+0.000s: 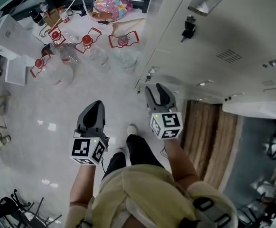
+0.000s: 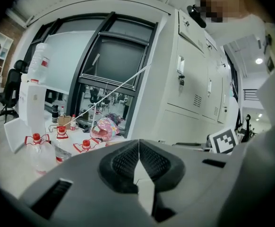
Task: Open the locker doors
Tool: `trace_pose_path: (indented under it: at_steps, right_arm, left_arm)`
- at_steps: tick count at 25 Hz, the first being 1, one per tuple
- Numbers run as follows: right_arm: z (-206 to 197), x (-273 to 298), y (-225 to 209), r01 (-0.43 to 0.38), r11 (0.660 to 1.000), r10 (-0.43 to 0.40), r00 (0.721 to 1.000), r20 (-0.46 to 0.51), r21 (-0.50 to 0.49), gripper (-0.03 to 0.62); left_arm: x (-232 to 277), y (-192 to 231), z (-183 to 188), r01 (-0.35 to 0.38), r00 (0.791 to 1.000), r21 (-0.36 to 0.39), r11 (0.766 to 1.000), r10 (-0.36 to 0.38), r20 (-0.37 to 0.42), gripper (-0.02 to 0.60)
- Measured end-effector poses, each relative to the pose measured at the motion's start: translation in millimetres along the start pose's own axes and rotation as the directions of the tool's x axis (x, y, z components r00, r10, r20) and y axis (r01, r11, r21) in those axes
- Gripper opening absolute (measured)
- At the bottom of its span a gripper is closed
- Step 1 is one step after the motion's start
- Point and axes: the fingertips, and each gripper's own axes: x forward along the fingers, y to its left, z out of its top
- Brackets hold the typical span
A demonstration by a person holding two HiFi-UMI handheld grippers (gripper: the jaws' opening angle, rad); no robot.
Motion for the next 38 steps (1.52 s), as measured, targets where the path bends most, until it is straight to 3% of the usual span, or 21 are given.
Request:
trace_pose_path:
  at_steps: [7,20,24,33,38]
  right_arm:
    - [-22,37,-15,0.035,0.999,-0.035,0.999,-0.031,-0.015,0.147]
    - [-38,89,-38,0.116,0.993,-0.118,0.991,-0.067,-0.025,0.147]
    - [-27,96,-35,0.146,0.989,-0.146,0.988,-0.054,-0.012,0.147]
    - [-17,107,-31,0.113,0.994,-0.112,0.993,-0.03,-0.001,0.147]
    - [-19,102,-28,0.113,0.994,-0.113,0.993,-0.029,-0.012,0.147]
  left_arm:
    - [24,10,-18,-0.008,1.0,-0.029,1.0,0.008,-0.03,0.005]
    - [41,23,-35,-0.057,0.996,0.011,0.998,0.058,-0.067,0.005]
    - [41,23,-36,-0.068,0.995,0.014,0.998,0.069,-0.079,0.005]
    - [42,20,-41,-0.082,0.992,0.015,0.997,0.083,-0.1,0.005]
    - [40,23,-36,-0.082,0.994,0.027,0.996,0.084,-0.068,0.005]
